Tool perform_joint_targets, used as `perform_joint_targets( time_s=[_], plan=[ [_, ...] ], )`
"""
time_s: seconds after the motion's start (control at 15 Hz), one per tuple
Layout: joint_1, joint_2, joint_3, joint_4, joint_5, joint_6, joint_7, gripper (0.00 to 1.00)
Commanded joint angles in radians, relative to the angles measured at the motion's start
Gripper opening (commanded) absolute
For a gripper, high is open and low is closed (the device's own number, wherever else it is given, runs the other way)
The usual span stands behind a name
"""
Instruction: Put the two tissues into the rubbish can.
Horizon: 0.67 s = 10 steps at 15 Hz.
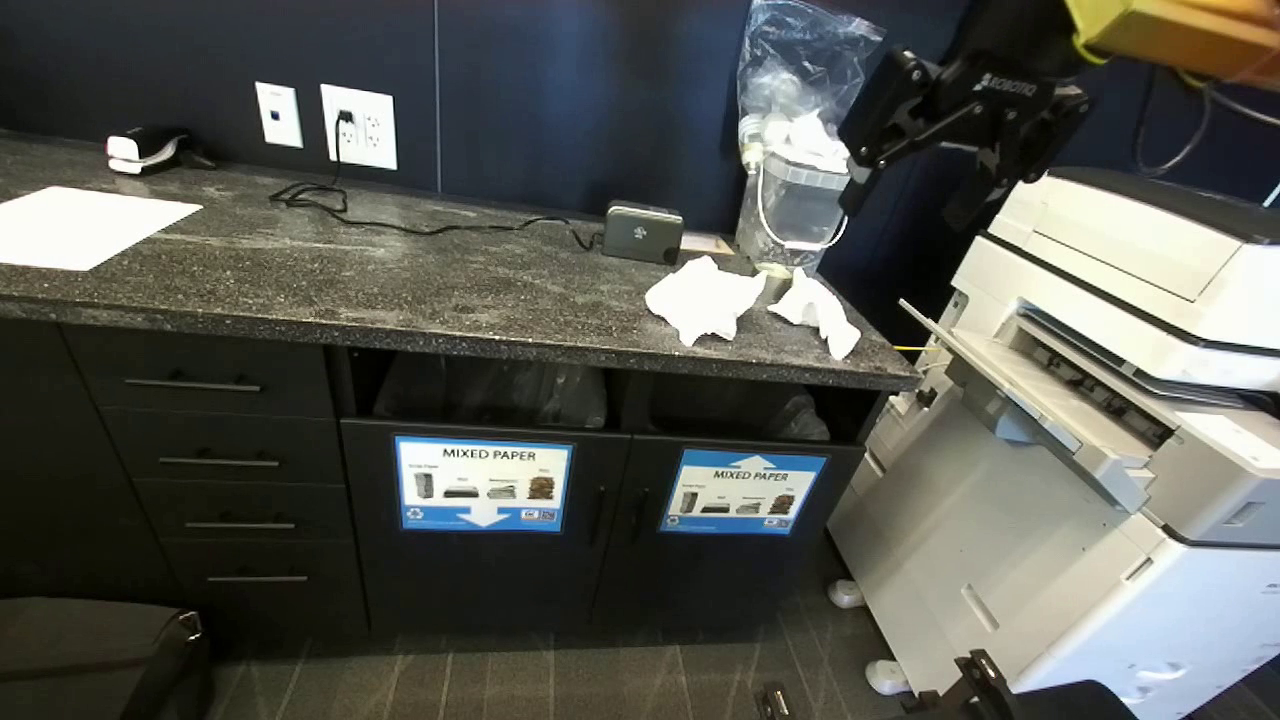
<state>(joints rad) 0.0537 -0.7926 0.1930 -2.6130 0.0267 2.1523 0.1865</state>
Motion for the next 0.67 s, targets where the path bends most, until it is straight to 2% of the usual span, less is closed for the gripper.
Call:
perform_joint_targets(
  time_s=[0.0, 0.27, 0.6],
  plan=[
    [0.025, 0.107, -0.037, -0.006, -0.008, 0.19, -0.083, 1.0],
    [0.023, 0.274, -0.076, 0.013, -0.038, 0.394, -0.201, 1.0],
    [0.001, 0.494, -0.125, 0.073, -0.088, 0.585, -0.307, 1.0]
  ],
)
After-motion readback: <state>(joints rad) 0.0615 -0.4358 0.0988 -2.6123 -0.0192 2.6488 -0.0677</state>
